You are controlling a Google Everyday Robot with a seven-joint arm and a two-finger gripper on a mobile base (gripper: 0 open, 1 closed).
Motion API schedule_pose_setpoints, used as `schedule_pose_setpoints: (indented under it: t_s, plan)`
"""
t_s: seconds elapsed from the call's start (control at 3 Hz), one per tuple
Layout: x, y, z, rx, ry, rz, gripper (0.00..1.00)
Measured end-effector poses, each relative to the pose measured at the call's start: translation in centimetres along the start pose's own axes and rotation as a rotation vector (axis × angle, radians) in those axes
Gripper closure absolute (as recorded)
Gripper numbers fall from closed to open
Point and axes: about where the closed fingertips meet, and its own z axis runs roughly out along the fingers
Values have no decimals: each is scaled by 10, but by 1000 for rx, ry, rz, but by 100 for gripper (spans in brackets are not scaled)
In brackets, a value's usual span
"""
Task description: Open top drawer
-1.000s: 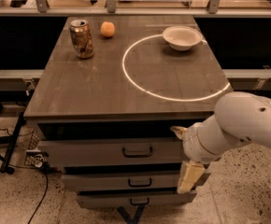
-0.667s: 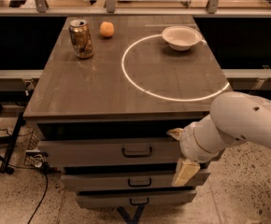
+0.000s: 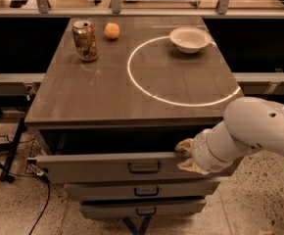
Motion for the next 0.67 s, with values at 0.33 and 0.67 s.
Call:
schedule_pose_setpoints:
  t_s: [0.33, 0.67]
  plan:
    - [4, 5, -8, -8, 11, 12, 98]
    - [16, 15, -12, -22, 33, 35, 78]
